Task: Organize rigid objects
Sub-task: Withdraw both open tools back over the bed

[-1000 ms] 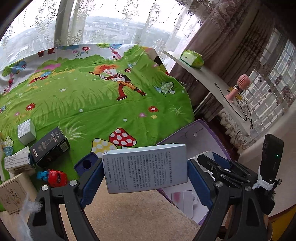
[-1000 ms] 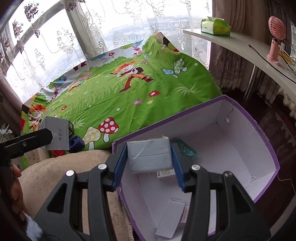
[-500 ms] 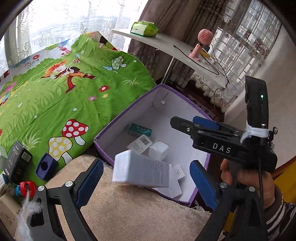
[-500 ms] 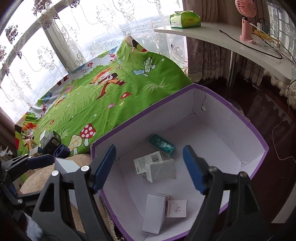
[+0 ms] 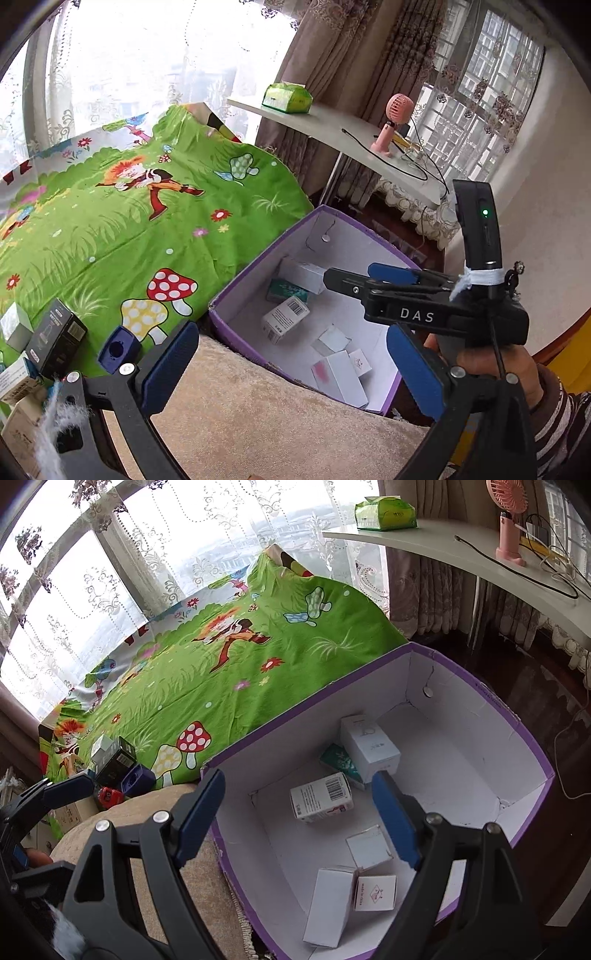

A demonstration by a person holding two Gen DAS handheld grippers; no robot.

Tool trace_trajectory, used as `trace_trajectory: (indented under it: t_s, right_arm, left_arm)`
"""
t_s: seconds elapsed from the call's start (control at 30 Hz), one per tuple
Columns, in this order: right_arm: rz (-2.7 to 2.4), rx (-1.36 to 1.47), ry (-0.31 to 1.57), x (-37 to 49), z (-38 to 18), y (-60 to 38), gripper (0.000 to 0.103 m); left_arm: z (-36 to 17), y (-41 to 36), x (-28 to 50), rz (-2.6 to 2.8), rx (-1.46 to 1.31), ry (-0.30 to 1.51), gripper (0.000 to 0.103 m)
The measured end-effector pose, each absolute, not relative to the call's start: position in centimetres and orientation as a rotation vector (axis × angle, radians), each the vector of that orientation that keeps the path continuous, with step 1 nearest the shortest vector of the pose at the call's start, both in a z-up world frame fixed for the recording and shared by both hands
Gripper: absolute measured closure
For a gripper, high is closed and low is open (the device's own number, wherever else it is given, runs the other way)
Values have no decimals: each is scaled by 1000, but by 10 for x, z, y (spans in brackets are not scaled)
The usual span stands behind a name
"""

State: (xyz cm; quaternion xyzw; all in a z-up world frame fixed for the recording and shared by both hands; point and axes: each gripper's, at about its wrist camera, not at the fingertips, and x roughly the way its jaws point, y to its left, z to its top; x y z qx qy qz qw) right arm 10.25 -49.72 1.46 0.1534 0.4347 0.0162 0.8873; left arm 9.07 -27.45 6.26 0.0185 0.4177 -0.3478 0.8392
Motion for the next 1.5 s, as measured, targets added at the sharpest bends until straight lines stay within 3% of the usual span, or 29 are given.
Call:
trace_trajectory:
  t_s: [0.3, 0.63, 1.5]
  right_arm:
    - [99, 283, 902, 111, 24, -464, 19]
    - [181, 223, 916, 120, 28, -420, 19]
    - [386, -20, 989, 149, 19, -296, 19]
  left_arm:
    - [73, -237, 91, -572, 94, 791, 0]
    - [71, -176, 96, -469, -21, 799, 0]
    - [53, 35, 95, 137, -148, 779, 0]
